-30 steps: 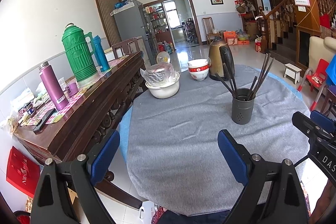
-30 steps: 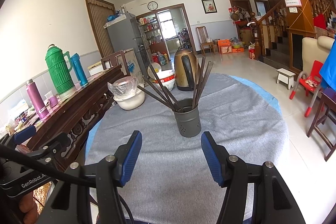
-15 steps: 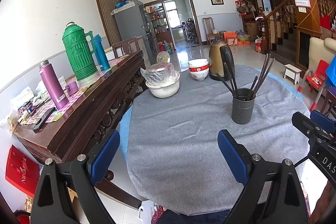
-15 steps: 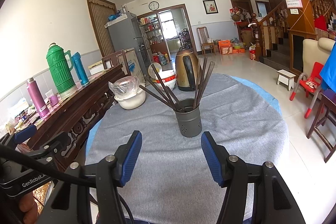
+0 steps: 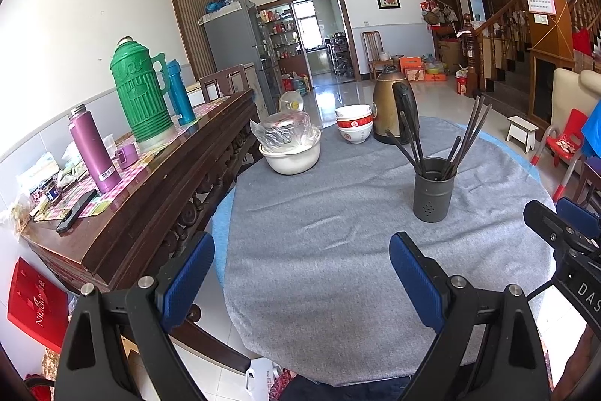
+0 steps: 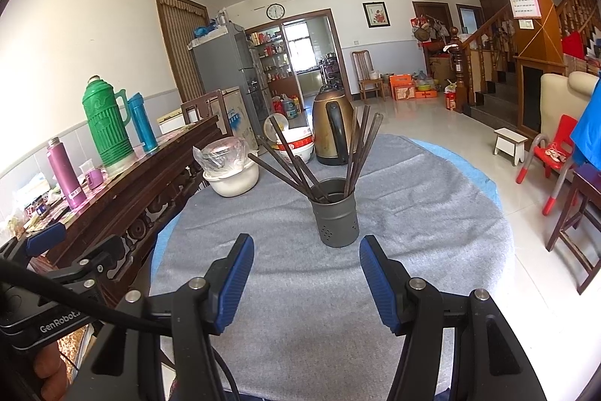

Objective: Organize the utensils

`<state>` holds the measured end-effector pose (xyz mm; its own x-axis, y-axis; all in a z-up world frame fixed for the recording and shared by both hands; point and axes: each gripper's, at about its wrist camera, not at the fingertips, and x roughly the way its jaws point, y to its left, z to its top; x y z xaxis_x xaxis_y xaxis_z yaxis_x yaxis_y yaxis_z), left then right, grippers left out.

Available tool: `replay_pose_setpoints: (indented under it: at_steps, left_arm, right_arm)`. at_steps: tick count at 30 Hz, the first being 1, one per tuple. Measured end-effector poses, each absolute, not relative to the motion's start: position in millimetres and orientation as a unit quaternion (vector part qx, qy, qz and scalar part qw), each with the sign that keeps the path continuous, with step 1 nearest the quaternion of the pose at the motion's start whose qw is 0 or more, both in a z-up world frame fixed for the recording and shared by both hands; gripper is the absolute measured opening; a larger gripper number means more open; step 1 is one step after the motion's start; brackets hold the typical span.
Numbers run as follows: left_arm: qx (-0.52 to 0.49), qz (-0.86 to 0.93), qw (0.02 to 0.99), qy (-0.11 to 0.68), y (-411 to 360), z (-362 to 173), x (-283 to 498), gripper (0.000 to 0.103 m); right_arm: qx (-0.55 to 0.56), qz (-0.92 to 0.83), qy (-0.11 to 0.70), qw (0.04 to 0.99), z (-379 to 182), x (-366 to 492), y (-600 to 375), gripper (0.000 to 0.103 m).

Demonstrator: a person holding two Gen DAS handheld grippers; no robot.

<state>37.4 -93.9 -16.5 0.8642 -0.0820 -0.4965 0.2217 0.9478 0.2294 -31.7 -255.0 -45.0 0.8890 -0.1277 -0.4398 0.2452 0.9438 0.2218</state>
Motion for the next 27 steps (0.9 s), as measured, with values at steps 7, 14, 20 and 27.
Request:
replay_pose_setpoints:
  at_steps: [7,14,20,27]
  left_arm:
    - [0.14,-0.08,0.955,0.249,-94.4,-18.2,37.5,0.094]
    - [0.139,-0.078,0.955,0.251,-93.6,-20.8,38.1,0.094]
    - [0.137,-0.078,0.954,0.253,-93.6,-20.3,40.5,0.094]
    - [0.136,-0.082,0.953,0.258,-97.1,-21.8,45.2,0.094]
  right_arm:
    - [0.137,-0.096,0.214,0.962,-44.9,-31.7,-255.0,0.063]
    - [0.135,-0.097,0.215,0.962,-44.7,-32.3,-255.4,0.063]
    - [0.135,-0.097,0.214,0.963,-44.7,-32.2,-255.2,0.063]
    - [0.128,-0.101,0.212,0.964,-41.1,-31.7,-257.4,0.063]
